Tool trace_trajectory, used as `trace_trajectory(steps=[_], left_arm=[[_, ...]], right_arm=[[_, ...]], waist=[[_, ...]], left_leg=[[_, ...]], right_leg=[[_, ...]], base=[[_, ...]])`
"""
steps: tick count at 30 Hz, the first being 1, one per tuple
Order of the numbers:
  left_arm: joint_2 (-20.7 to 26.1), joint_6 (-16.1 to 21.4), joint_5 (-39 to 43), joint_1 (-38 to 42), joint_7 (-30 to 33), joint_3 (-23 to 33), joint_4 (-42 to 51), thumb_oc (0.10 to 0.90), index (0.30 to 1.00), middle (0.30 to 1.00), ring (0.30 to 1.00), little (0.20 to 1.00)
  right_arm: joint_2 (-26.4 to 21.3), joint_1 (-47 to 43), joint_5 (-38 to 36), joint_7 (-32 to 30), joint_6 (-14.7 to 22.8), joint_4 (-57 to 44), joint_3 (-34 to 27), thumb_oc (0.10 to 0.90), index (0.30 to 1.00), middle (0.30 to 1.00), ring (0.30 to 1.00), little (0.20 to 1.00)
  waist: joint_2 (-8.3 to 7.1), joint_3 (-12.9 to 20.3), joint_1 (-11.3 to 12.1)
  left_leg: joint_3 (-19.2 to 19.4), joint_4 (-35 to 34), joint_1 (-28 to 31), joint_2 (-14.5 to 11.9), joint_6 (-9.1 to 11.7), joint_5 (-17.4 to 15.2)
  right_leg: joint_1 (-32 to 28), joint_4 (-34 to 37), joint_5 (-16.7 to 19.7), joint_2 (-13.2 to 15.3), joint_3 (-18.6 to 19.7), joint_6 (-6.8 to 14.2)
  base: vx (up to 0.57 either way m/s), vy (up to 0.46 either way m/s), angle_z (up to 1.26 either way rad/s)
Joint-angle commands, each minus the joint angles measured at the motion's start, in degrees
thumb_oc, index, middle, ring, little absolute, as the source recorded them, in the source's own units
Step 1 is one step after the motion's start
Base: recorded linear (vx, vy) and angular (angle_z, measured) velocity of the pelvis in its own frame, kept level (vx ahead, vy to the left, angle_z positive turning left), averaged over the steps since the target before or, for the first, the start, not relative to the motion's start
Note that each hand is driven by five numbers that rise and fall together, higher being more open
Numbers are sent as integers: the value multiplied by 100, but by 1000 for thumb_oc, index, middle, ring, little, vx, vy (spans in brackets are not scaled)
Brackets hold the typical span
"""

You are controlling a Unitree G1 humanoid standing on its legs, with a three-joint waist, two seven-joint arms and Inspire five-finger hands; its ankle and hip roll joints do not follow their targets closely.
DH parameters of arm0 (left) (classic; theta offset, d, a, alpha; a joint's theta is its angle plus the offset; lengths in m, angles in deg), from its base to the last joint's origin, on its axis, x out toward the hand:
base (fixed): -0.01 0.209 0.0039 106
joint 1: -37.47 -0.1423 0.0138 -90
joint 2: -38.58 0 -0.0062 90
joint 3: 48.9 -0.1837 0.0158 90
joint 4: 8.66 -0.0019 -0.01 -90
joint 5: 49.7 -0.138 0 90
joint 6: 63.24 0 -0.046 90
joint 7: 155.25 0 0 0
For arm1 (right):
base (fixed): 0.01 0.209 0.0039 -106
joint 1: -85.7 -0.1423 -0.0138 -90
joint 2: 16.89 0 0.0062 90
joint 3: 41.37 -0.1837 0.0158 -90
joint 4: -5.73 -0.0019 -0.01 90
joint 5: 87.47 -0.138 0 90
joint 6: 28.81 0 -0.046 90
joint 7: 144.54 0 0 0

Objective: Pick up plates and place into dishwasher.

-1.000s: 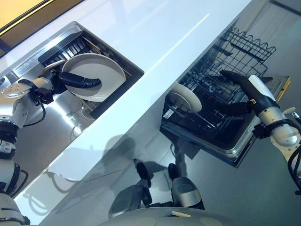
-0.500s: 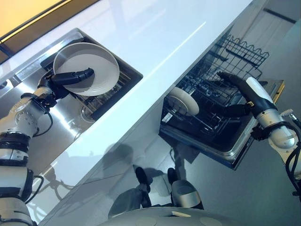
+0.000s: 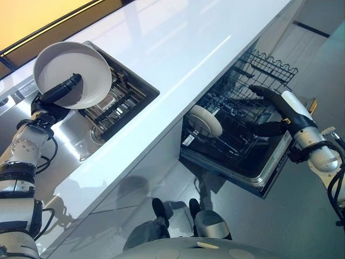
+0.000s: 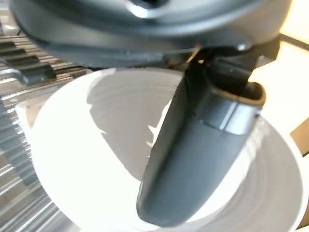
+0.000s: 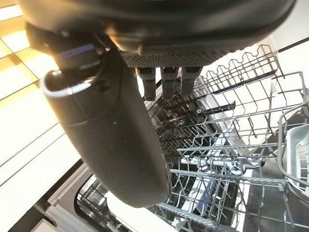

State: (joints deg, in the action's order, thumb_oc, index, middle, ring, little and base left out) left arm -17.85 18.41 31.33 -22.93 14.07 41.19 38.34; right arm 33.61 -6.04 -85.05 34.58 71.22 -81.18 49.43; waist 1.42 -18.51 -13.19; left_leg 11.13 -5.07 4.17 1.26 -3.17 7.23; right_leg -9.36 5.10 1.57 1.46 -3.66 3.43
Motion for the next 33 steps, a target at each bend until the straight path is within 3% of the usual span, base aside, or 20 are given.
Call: trace_trajectory(steps=[1,8,18,26,33], left_arm=[[153,648,462,360,-60,356,530,100,300,300,300,200],[-185,927,119,495,42,114,1687,100,300,300,300,200],[-358,789,-368,919,521,-608,3472,100,300,300,300,200],[-412,714,-732,1465,584,-1169,3596,100,300,300,300,200],[-591,713,-1001,1872,470,-1606,3410,100,300,300,300,200]], right_arm=[[-255,-544,-157,-344,517,-270,-279,800,900,900,900,900],[-59,-961,-365,-697,676,-531,-353,800,900,900,900,900],[193,-1616,-1249,-854,793,-896,-477,800,900,900,900,900],[495,-2076,-2625,-477,838,-979,-418,800,900,900,900,900],[692,-2470,-3413,-46,559,-1056,-184,800,900,900,900,900]], waist=[[6,581,201],[46,544,262],[99,603,311],[109,689,259],[94,760,202]], left_leg=[[-164,86,488,232,212,-823],[-207,88,519,248,194,-846],[-211,76,562,260,187,-866],[-159,62,616,239,186,-889],[-107,57,656,218,183,-901]], right_leg=[[515,-685,-304,-240,-155,175],[503,-712,-300,-250,-121,169],[440,-671,-292,-288,-81,148],[402,-629,-266,-311,-25,146],[379,-582,-230,-321,35,148]], base=[[0,0,0],[0,1,0],[-3,2,2],[0,0,0],[-3,-4,0]])
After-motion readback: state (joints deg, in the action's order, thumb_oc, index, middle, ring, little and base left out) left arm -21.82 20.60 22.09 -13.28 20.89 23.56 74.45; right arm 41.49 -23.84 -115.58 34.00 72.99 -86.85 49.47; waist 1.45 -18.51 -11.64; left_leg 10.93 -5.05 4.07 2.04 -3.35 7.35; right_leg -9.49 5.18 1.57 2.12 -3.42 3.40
